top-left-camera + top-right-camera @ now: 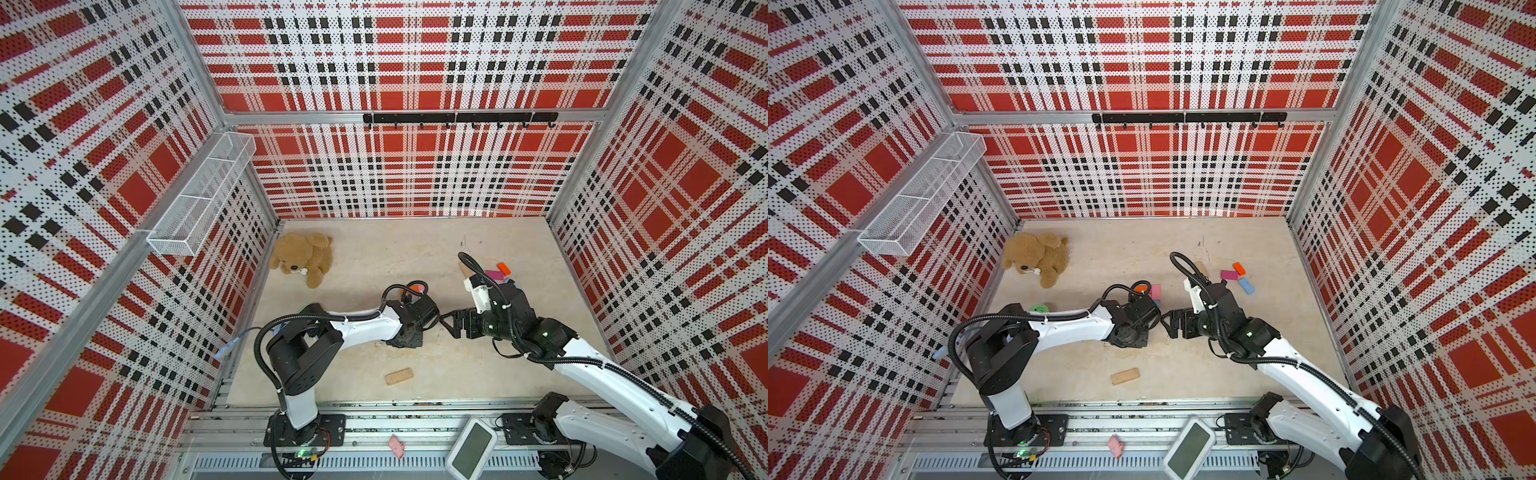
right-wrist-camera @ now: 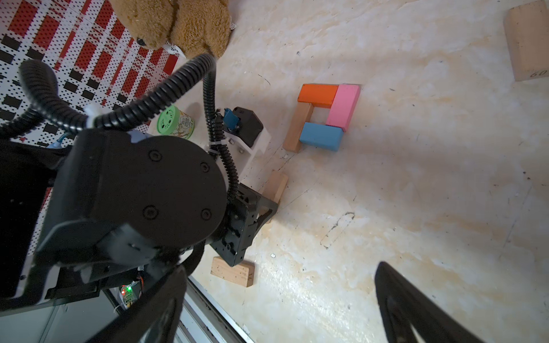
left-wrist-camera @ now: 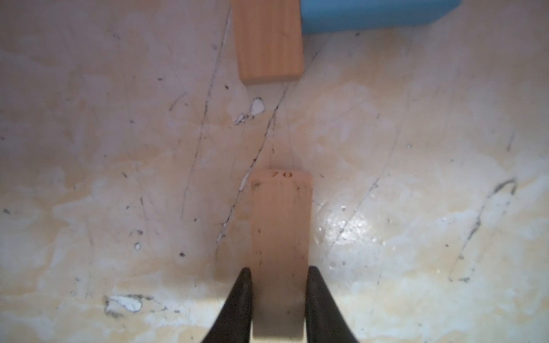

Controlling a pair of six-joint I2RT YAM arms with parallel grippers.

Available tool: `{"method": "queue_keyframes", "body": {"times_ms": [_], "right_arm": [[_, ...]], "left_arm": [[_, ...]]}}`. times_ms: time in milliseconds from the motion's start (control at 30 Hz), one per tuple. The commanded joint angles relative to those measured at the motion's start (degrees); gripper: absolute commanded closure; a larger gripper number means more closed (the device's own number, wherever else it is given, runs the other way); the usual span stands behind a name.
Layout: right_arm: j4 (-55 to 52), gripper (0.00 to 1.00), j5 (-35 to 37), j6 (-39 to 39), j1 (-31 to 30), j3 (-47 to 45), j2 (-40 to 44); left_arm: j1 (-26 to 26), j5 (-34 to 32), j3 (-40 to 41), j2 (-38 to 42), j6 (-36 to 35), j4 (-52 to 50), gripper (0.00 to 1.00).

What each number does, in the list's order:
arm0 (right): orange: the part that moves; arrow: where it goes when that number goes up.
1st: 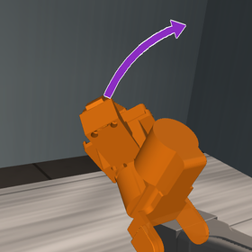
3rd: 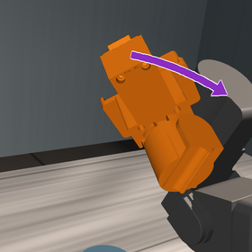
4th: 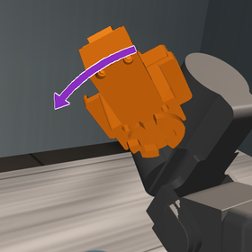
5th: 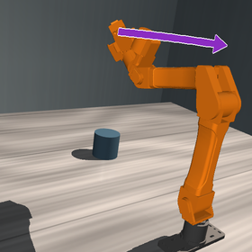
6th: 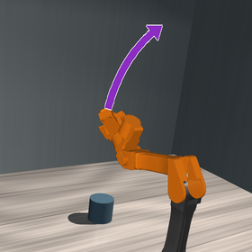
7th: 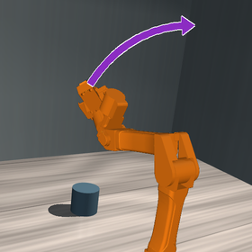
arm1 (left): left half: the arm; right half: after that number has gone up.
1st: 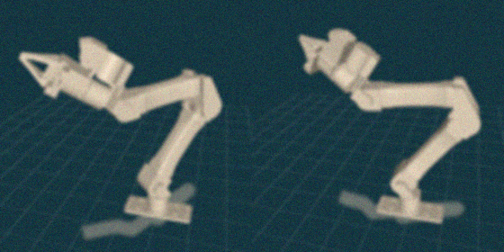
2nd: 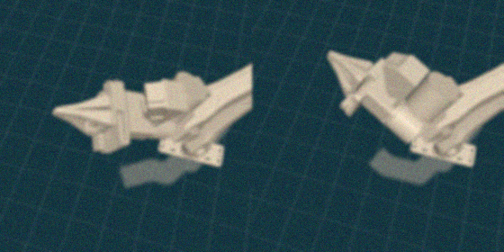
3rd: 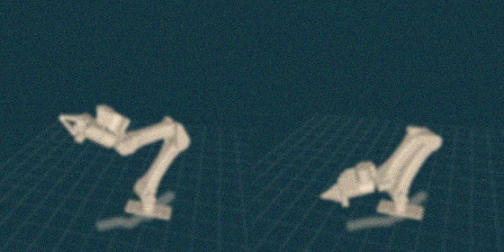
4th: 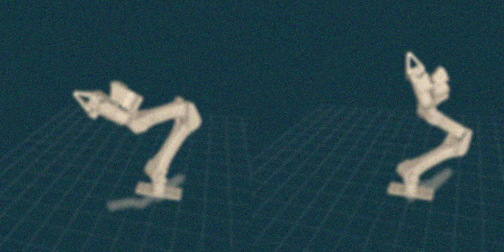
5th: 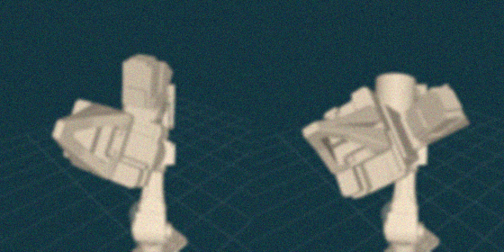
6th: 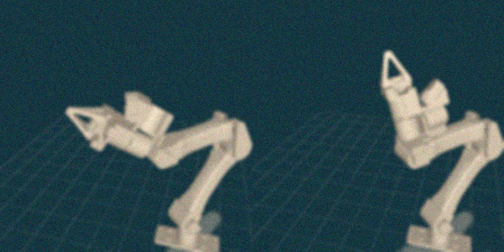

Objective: Assemble the letter p with building blocks
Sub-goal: Assemble the building block at the center of the board.

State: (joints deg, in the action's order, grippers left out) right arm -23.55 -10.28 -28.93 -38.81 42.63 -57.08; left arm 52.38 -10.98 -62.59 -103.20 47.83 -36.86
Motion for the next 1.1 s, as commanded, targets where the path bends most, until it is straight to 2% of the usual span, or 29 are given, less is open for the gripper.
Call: {"method": "queue_keyframes", "body": {"times_ms": [0,1067], "right_arm": [[2.1,0.00,-0.2,1.2,-0.8,2.3,-0.2],[0.8,0.00,3.0,1.2,-2.1,2.8,1.1]], "left_arm": [[-0.9,-1.7,-2.3,-1.2,1.1,-0.8,0.87],[-3.4,0.1,-4.7,-5.4,0.9,-0.2,0.85]]}}
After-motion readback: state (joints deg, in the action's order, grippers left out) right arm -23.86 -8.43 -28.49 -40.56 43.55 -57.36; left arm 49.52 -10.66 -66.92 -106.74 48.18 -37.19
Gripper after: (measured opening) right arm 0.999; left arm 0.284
